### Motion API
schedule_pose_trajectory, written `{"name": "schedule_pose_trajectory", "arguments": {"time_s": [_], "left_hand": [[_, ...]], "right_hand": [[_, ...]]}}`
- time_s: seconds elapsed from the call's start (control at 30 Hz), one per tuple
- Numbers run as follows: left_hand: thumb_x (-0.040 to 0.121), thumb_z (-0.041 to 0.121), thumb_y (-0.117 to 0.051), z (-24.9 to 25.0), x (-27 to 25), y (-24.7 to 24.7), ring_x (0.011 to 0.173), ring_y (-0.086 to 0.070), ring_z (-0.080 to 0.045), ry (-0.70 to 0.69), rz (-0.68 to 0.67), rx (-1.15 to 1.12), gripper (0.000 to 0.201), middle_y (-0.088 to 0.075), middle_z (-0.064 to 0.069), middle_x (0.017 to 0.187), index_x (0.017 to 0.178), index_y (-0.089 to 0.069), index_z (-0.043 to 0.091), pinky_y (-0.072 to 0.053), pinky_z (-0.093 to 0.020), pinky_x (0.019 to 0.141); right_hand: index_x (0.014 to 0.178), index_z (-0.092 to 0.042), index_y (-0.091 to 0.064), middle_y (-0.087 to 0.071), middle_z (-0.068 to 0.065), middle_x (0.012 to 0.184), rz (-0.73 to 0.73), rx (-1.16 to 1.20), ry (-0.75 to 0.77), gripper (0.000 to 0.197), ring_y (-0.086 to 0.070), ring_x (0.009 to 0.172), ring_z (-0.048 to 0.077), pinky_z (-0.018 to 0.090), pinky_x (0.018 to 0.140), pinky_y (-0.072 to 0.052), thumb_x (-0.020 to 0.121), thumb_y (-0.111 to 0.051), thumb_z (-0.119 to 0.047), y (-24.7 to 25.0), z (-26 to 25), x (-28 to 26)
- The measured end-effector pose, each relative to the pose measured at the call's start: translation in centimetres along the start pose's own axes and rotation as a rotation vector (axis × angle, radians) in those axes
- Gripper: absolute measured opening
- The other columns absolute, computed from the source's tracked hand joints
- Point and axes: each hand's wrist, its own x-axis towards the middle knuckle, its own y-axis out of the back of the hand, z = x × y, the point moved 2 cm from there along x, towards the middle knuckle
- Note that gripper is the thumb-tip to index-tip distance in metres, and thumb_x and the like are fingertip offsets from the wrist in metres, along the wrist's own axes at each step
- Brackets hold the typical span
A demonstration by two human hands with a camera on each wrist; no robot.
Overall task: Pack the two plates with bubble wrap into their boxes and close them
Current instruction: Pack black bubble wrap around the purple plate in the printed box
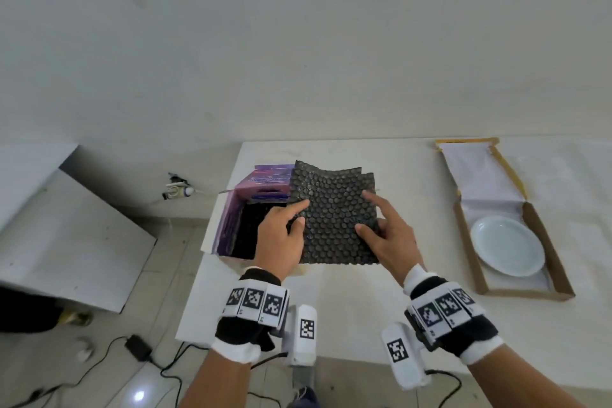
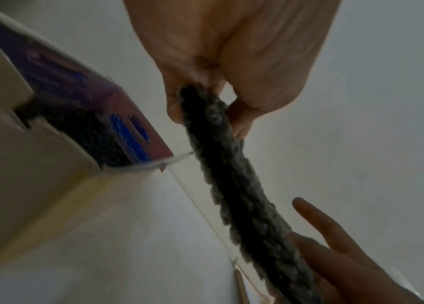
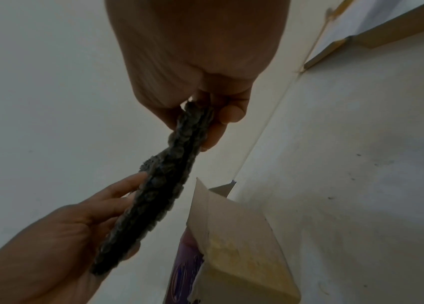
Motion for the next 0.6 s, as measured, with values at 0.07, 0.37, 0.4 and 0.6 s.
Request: {"name": "schedule_pose_trajectory", "arguments": {"time_s": [0.07, 0.37, 0.4, 0.6], "left_hand": [[0.091, 0.012, -0.056, -1.8, 0.9, 1.9, 0.101, -0.052, -0.013, -0.011, 0.022, 0.042, 0.033, -0.057, -0.006, 0.111, 0.123, -0.061, 0.020, -0.033, -0.011, 0.088], [0.085, 0.033, -0.064, -10.5, 5.3, 8.4, 0.112, -0.053, -0.024, -0.041, -0.125, 0.279, 0.052, -0.056, -0.007, 0.119, 0.133, -0.049, 0.020, -0.042, -0.038, 0.097], [0.085, 0.036, -0.063, -11.2, 5.7, 8.4, 0.114, -0.052, -0.024, -0.051, -0.174, 0.339, 0.054, -0.056, -0.007, 0.121, 0.135, -0.047, 0.020, -0.041, -0.039, 0.097], [0.088, 0.051, -0.049, -13.7, 7.5, 7.2, 0.123, -0.042, -0.023, -0.157, -0.391, 0.718, 0.064, -0.049, -0.002, 0.130, 0.143, -0.032, 0.023, -0.030, -0.037, 0.102]], "right_hand": [[0.112, -0.043, -0.057, -0.064, -0.012, 0.084, -0.008, -0.135, 0.078, 0.039, -0.057, 0.071, -0.006, 0.002, 0.067, -0.044, 0.086, -0.065, -0.016, -2.3, -0.7, 0.9], [0.116, -0.029, -0.062, -0.066, 0.003, 0.098, -0.068, -0.643, 0.070, 0.030, -0.057, 0.095, 0.025, 0.032, 0.092, -0.043, 0.086, -0.062, -0.035, -12.9, -2.7, 4.4], [0.118, -0.031, -0.061, -0.064, 0.003, 0.102, -0.080, -0.710, 0.037, 0.032, -0.055, 0.099, 0.027, 0.033, 0.092, -0.042, 0.087, -0.060, -0.037, -13.6, -2.6, 4.6], [0.107, -0.022, -0.067, -0.068, 0.009, 0.091, -0.085, -0.994, 0.047, 0.026, -0.058, 0.091, 0.029, 0.031, 0.083, -0.042, 0.083, -0.064, -0.031, -15.9, -3.2, 4.9]]}}
